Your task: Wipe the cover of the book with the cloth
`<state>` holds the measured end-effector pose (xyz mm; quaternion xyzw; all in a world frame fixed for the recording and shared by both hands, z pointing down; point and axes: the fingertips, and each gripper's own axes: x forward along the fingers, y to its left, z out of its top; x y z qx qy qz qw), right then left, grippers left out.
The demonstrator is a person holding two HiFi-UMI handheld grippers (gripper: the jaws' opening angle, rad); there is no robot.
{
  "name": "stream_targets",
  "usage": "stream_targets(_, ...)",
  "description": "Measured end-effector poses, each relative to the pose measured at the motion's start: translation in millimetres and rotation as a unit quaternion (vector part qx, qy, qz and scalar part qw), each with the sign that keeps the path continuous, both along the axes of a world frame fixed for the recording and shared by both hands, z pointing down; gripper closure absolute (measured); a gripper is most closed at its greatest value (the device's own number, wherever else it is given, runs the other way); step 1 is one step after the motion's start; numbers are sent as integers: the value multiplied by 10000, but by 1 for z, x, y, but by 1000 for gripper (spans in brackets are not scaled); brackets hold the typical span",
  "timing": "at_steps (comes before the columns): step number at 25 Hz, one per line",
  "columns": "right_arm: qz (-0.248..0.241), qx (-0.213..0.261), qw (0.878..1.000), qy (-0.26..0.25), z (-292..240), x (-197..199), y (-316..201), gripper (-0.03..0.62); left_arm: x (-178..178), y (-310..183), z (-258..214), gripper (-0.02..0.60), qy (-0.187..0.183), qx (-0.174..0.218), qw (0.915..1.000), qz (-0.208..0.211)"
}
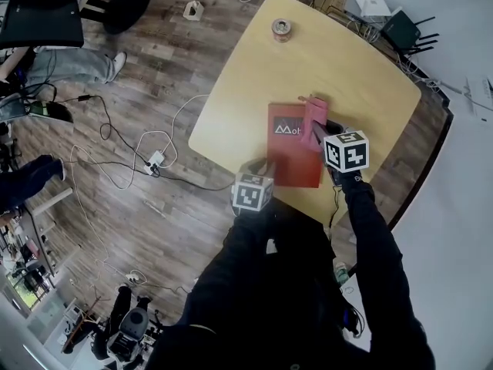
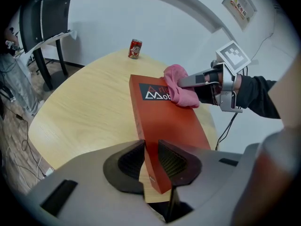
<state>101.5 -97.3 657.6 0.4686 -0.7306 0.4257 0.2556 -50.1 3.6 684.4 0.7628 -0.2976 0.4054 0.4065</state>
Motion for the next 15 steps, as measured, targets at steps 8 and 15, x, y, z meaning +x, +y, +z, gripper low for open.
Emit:
stream_targets(8, 85, -3, 9999, 96, -10, 21, 10, 520, -1, 0, 0, 469, 8, -25, 10000, -36)
stream_targets(15, 10, 217, 9980, -597, -44, -15, 13, 519, 1, 0, 2, 469, 10, 6, 10000, -65)
